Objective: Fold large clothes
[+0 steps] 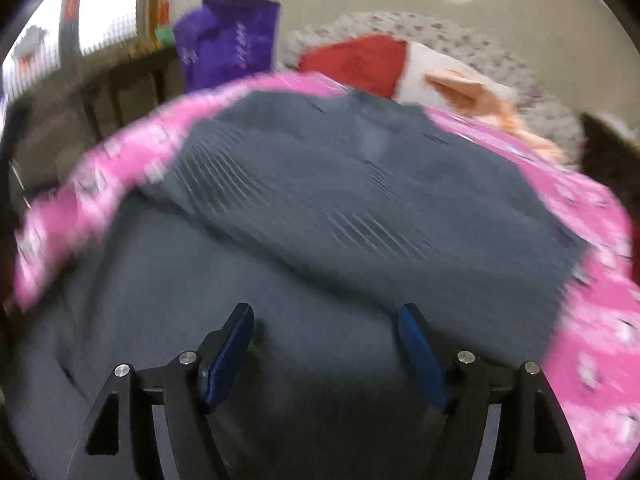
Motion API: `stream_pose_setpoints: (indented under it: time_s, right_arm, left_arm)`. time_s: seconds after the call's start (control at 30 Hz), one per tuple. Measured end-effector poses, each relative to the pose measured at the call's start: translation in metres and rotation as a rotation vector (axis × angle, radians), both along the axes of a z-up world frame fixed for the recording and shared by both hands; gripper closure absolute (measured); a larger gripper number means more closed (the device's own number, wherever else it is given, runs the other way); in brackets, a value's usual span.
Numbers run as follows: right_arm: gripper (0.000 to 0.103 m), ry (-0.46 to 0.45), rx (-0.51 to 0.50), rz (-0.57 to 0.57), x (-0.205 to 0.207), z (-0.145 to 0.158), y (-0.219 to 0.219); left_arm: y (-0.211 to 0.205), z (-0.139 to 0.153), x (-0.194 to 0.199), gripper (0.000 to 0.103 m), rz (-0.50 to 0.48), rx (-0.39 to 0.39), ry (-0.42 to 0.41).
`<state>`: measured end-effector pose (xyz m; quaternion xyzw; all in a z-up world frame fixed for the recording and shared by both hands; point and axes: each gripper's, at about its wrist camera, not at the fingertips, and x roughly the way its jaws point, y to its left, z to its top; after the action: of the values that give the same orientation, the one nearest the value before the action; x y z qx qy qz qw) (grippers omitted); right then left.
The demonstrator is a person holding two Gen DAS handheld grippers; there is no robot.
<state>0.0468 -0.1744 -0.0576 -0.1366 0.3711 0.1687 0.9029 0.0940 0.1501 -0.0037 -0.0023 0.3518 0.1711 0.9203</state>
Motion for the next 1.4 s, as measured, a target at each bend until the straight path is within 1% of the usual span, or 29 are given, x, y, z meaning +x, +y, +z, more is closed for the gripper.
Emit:
stream_pose_setpoints:
  time_s: [0.03, 0.07, 0.13, 0.17, 0.23, 0.33, 0.37, 0.4, 0.43, 0.47, 0.5, 0.57, 0.6, 0.67, 0.73, 0.77, 0.8, 0.83, 0.93, 1.0, 1.03, 1.1, 1.17, 1.2, 1.23, 1.27, 1.3, 1.37, 1.4]
  right_arm:
    - [0.031, 0.009, -0.063, -0.03, -0.01, -0.012, -0.014]
    - [0.031, 0.024, -0.072, -0.045, -0.016, -0.017, -0.024]
    - [0.026, 0.036, 0.028, -0.065, -0.03, -0.019, -0.046]
    - [0.023, 0.046, 0.04, -0.084, -0.031, -0.02, -0.05]
    - [0.005, 0.049, 0.056, -0.144, -0.031, -0.024, -0.058]
    - [0.002, 0.08, 0.101, -0.172, -0.023, -0.029, -0.064]
    - [0.002, 0.089, 0.116, -0.177, -0.022, -0.03, -0.067]
    - [0.002, 0.095, 0.124, -0.178, -0.021, -0.031, -0.068]
    - [0.002, 0.097, 0.13, -0.178, -0.021, -0.031, -0.068]
    - [0.002, 0.098, 0.132, -0.178, -0.02, -0.032, -0.068]
    - [0.001, 0.097, 0.131, -0.178, -0.02, -0.032, -0.068]
    - [0.001, 0.094, 0.13, -0.178, -0.023, -0.032, -0.067]
    - [0.001, 0.094, 0.131, -0.178, -0.024, -0.032, -0.067]
    - [0.001, 0.096, 0.135, -0.178, -0.025, -0.033, -0.067]
    - [0.001, 0.097, 0.137, -0.178, -0.025, -0.033, -0.067]
    - [0.001, 0.097, 0.137, -0.179, -0.025, -0.033, -0.067]
    - [0.001, 0.096, 0.136, -0.179, -0.024, -0.033, -0.067]
    - [0.001, 0.097, 0.136, -0.18, -0.023, -0.033, -0.067]
    - [0.001, 0.104, 0.145, -0.181, -0.022, -0.033, -0.068]
    - [0.001, 0.108, 0.145, -0.193, -0.021, -0.031, -0.071]
    - [0.005, 0.107, 0.143, -0.206, -0.021, -0.029, -0.073]
    - [0.014, 0.07, 0.17, -0.225, -0.023, -0.009, -0.083]
    - [0.017, 0.014, 0.215, -0.228, -0.021, 0.015, -0.093]
    - [0.03, -0.013, 0.231, -0.228, -0.018, 0.025, -0.096]
    - [0.06, -0.031, 0.247, -0.216, -0.009, 0.036, -0.097]
    - [0.073, -0.029, 0.259, -0.196, 0.003, 0.043, -0.096]
    - [0.081, -0.017, 0.268, -0.178, 0.019, 0.049, -0.091]
    - [0.084, -0.023, 0.293, -0.153, 0.049, 0.057, -0.082]
    - [0.084, -0.001, 0.312, -0.141, 0.069, 0.057, -0.077]
  left_arm:
    - [-0.009, 0.01, 0.012, 0.013, -0.048, -0.015, -0.016]
    - [-0.019, 0.017, 0.025, 0.013, -0.101, -0.043, -0.023]
    - [-0.045, 0.019, 0.05, 0.013, -0.197, -0.093, 0.005]
    - [-0.057, 0.018, 0.058, 0.013, -0.245, -0.104, 0.015]
    - [-0.084, 0.007, 0.075, 0.013, -0.369, -0.156, 0.05]
    - [-0.105, -0.026, 0.102, 0.014, -0.401, -0.235, 0.183]
    - [-0.109, -0.036, 0.107, 0.025, -0.419, -0.252, 0.221]
    - [-0.113, -0.044, 0.11, 0.047, -0.431, -0.26, 0.251]
    - [-0.116, -0.047, 0.111, 0.058, -0.435, -0.265, 0.26]
    - [-0.118, -0.046, 0.108, 0.08, -0.432, -0.269, 0.247]
    - [-0.119, -0.039, 0.105, 0.088, -0.437, -0.277, 0.224]
    - [-0.119, -0.021, 0.097, 0.089, -0.437, -0.251, 0.152]
    - [-0.115, -0.004, 0.089, 0.089, -0.436, -0.25, 0.085]
    - [-0.101, 0.016, 0.08, 0.089, -0.402, -0.249, -0.003]
    - [-0.078, 0.032, 0.067, 0.089, -0.312, -0.217, -0.088]
    - [-0.065, 0.033, 0.06, 0.089, -0.254, -0.211, -0.107]
    - [-0.055, 0.028, 0.059, 0.089, -0.209, -0.209, -0.102]
    - [-0.049, 0.017, 0.06, 0.089, -0.2, -0.205, -0.062]
    - [-0.056, -0.017, 0.074, 0.087, -0.249, -0.174, 0.066]
    - [-0.057, -0.029, 0.079, 0.085, -0.268, -0.179, 0.13]
    - [-0.055, -0.029, 0.077, 0.082, -0.262, -0.19, 0.128]
    - [-0.045, -0.017, 0.069, 0.077, -0.218, -0.2, 0.065]
    - [-0.033, -0.001, 0.06, 0.077, -0.138, -0.185, 0.004]
    - [-0.024, 0.007, 0.059, 0.077, -0.098, -0.191, -0.033]
    - [-0.019, 0.015, 0.056, 0.077, -0.071, -0.22, -0.081]
    - [-0.016, 0.016, 0.059, 0.077, -0.078, -0.234, -0.089]
    - [-0.029, 0.016, 0.065, 0.077, -0.123, -0.231, -0.073]
    - [-0.053, 0.008, 0.072, 0.077, -0.222, -0.205, -0.034]
    - [-0.07, -0.003, 0.078, 0.078, -0.268, -0.177, 0.005]
